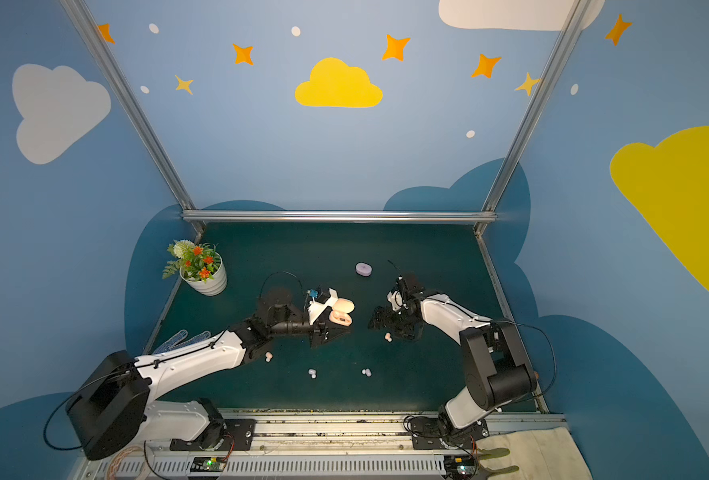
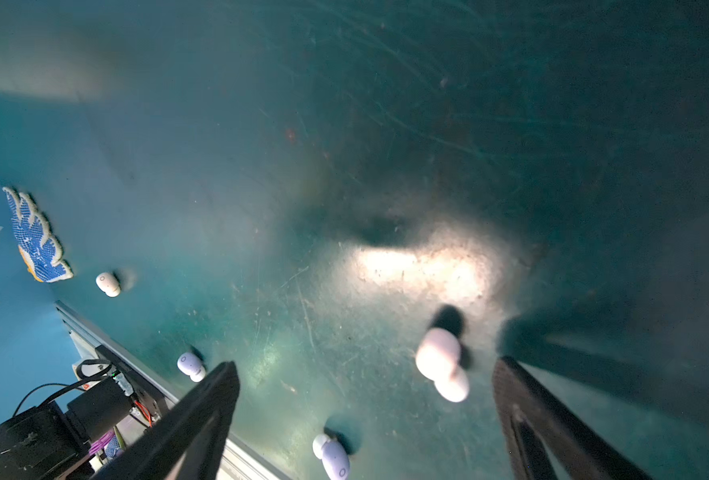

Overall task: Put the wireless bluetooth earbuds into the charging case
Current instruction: 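Lower the right gripper onto the white earbud and close on it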

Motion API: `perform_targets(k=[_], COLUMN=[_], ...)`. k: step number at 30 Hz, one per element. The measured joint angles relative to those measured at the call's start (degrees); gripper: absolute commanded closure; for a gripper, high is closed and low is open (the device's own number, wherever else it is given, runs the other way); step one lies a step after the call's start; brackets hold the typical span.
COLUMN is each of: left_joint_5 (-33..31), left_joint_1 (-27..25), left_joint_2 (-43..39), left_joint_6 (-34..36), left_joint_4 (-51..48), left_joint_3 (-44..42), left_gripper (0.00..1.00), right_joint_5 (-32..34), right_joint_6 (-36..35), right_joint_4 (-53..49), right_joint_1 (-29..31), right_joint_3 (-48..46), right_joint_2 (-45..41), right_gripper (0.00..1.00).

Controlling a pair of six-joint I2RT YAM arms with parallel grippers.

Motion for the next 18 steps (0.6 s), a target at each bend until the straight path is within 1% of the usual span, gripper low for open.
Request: perform_targets(k=[2, 5, 11, 13, 14, 18], left_joint_5=[0.00, 0.00, 0.00, 0.00, 0.00, -0.04], left_joint_1=[0.00, 0.00, 0.00, 0.00, 0.00, 0.00], left_joint_2=[0.00, 0.00, 0.00, -0.09, -0.20, -0.55], left_joint_6=[-0.07, -0.26, -0.55, -0.59, -0.59, -0.59], left_joint_4=[-0.02, 0.00, -0.02, -0.02, -0.02, 0.00], left_joint_3=[0.00, 0.00, 0.00, 0.00, 0.00, -0.02], left_gripper=[0.76, 0.76, 0.76, 0.76, 0.76, 0.77], right_joint_5=[0.98, 3.10, 9.49, 11.63, 12.22, 14.45], right_joint_6=[-0.04, 0.11, 0.68, 0.96, 1.01, 0.46], right_joint_4=[-1.20, -3.06, -6.45, -7.39, -7.67, -8.61], right_joint_1=[0.20, 0.79, 3.76, 4.76, 5.07, 5.88], right_joint_3=[0.74, 2.29, 5.57, 5.95, 6.03, 6.47], right_joint_2=[0.00, 0.02, 1.84, 2.69, 3.02, 4.26], right_gripper=[0.10, 0.16, 0.33, 0.42, 0.45, 0.52])
